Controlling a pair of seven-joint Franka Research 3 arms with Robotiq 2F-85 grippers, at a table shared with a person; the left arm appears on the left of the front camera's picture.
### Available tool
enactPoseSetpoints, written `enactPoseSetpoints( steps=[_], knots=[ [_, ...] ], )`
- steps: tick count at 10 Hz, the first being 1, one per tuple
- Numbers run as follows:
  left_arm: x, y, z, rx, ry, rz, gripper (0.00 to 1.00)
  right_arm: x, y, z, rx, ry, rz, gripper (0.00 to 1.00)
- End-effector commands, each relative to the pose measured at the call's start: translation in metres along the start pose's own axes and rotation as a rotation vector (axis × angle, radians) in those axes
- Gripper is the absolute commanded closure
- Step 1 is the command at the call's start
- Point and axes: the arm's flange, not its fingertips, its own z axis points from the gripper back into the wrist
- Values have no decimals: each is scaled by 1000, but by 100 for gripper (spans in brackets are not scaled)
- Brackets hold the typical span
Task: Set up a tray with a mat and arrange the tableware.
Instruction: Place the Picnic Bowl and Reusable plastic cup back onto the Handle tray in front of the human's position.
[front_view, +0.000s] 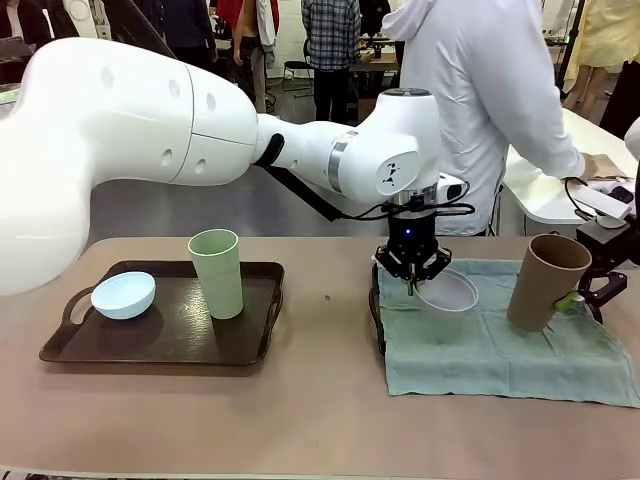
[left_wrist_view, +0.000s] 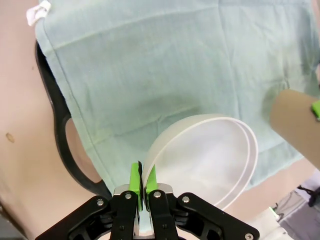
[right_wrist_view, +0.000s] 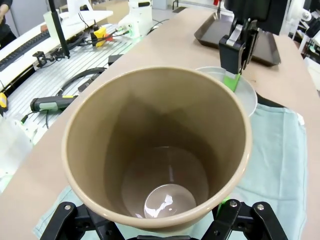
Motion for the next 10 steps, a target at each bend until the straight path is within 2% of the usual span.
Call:
enactPoseSetpoints(
  steps=[1,6,7,8,9,10],
  knots=[
    [3,3,-10,24,-23,-18,96,-2,2,-7,-4,26,-27,15],
    [8,15,-18,-19,-20,-21,96,-13,-5,-10,7,5,-61,15],
    [9,17,-20,-19,-13,-21,60,-15,-5,-9,12,1,-64,15],
    [9,18,-24,-17,-1,-20,36,-16,-5,-9,18,-1,-74,0],
    [9,18,-26,-15,9,-21,1,-16,-4,-8,20,-3,-77,0],
    [9,19,-28,-15,20,-17,0,-18,-4,-8,18,-6,-84,0]
  ],
)
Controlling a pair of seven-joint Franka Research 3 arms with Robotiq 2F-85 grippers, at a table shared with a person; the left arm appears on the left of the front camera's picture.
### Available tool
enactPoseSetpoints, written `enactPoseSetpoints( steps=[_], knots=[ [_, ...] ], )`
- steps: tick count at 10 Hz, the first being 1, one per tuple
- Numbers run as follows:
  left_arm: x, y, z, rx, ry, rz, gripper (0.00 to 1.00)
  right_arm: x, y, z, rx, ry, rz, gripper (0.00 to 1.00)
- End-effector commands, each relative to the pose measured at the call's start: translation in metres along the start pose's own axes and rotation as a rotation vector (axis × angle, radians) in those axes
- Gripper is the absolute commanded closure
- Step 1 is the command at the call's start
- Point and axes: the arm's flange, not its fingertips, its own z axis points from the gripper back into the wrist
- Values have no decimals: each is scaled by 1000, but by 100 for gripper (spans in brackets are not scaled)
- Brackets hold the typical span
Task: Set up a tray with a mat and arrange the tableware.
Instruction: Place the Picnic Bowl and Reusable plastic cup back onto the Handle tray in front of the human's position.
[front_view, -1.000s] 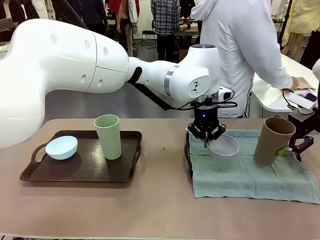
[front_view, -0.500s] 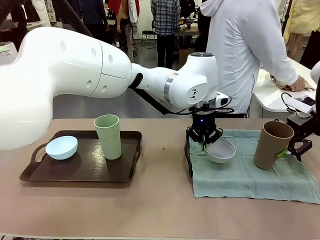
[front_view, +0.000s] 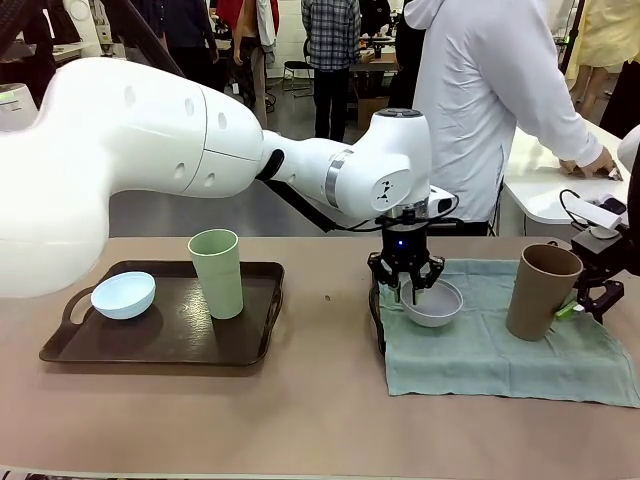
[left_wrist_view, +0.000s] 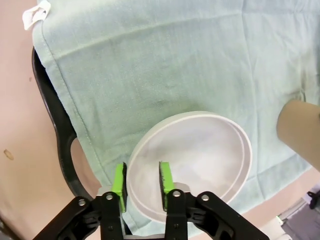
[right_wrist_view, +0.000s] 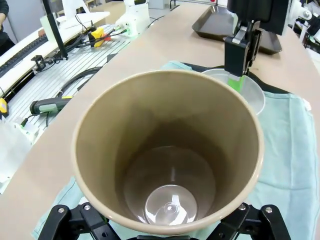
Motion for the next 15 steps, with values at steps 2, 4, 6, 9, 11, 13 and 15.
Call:
enactPoseSetpoints(
  steps=[2,4,6,9,11,13,15],
  knots=[
    [-1,5,0,-14,43,-14,0,-2,-2,6,-12,-8,-53,0],
    [-4,8,4,-17,58,-10,35,-7,4,15,-23,-4,-87,0],
    [-7,13,10,-25,59,-3,16,-11,9,23,-32,-23,-109,0],
    [-16,19,21,-47,38,-13,0,-16,19,39,-77,-27,-118,0],
    [-27,20,30,-82,13,-54,0,-21,27,53,-134,-15,-135,0],
    [-41,23,44,-109,-11,-82,0,-23,36,68,-205,1,-165,0],
    [-63,28,77,-93,-25,-102,0,-7,50,90,-292,-43,-248,0]
  ],
)
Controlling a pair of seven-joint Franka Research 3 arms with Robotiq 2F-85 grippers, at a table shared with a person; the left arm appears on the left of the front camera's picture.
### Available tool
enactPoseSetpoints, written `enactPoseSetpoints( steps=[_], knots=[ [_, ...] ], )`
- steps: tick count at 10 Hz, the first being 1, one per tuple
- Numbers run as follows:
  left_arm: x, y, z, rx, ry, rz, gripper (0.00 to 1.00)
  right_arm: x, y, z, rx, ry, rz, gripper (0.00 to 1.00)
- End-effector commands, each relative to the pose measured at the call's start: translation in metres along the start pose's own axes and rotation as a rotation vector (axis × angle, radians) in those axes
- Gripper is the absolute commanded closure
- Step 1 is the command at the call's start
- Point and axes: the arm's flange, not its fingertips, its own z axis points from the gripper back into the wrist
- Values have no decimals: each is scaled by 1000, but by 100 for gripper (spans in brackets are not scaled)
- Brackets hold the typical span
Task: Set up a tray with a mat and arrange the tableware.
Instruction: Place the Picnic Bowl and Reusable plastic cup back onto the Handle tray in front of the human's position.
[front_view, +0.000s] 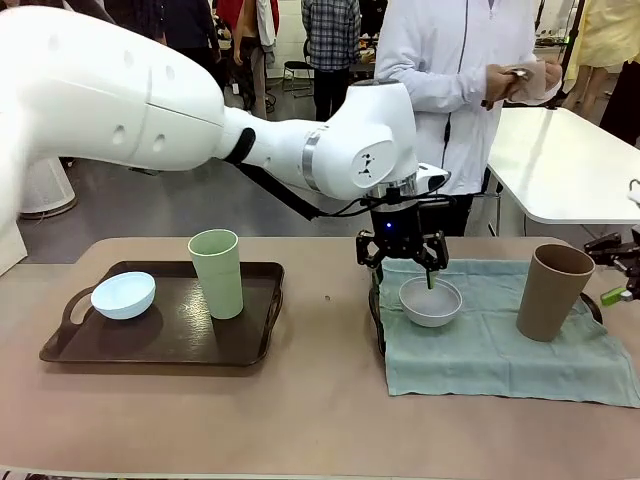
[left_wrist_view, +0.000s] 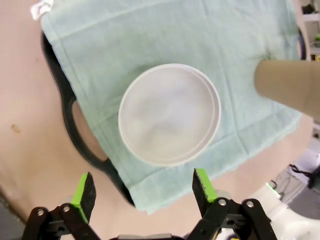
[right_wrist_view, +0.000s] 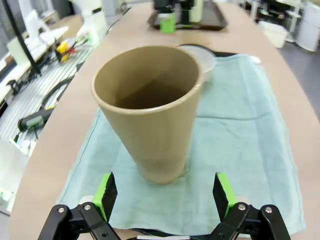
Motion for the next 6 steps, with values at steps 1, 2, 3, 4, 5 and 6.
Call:
enactPoseSetpoints(
  steps=[1,2,3,4,5,6],
  knots=[
    [-43,18,46,34,-10,-41,0,44,18,12,-102,-85,-141,0],
    [-57,20,75,89,-9,-59,0,77,30,17,-167,-102,-242,0],
    [-68,21,100,129,-12,-69,0,105,39,23,-280,-74,-366,0],
    [-78,22,122,150,-23,-63,0,130,50,30,-322,-77,-482,0],
    [-88,23,143,173,-49,-45,0,149,65,37,-363,-30,-573,0],
    [-95,21,156,198,-52,-2,0,153,71,39,-331,62,-600,0]
  ],
)
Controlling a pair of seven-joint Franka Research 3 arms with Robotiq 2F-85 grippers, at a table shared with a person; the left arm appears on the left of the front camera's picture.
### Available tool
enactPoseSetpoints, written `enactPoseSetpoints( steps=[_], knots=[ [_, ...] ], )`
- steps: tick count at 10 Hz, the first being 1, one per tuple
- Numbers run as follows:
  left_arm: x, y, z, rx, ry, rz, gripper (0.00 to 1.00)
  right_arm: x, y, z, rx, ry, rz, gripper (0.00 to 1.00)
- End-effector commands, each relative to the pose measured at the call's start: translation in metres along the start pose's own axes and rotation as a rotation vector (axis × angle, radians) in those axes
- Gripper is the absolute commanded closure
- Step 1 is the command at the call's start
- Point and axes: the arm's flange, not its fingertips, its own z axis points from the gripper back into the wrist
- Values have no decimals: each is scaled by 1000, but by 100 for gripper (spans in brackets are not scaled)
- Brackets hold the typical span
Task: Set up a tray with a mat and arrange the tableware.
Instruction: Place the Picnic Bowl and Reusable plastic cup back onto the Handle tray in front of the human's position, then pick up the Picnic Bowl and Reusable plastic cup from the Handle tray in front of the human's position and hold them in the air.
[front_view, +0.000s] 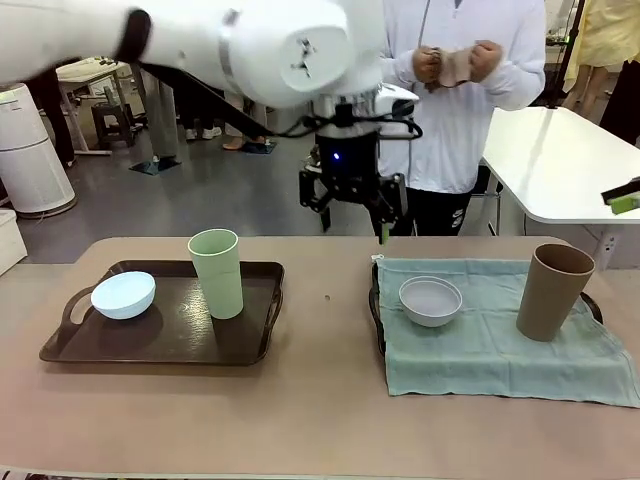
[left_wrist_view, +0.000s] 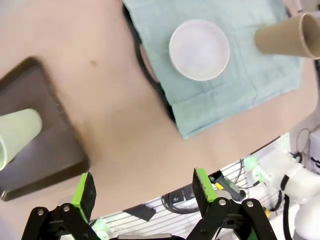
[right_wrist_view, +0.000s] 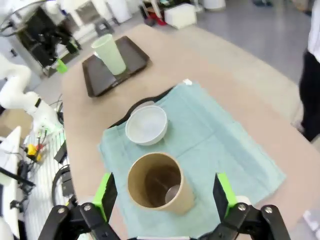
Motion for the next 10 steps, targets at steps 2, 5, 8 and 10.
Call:
enactPoseSetpoints(
  steps=[2,5,8,10],
  knots=[
    [10,-5,-20,-22,11,-9,0,-11,-19,-11,59,-46,68,0],
    [10,-5,-20,-22,11,-9,0,-11,-19,-11,59,-46,68,0],
    [10,-5,-20,-22,11,-9,0,-11,-19,-11,59,-46,68,0],
    [10,-5,-20,-22,11,-9,0,-11,-19,-11,59,-46,68,0]
  ],
)
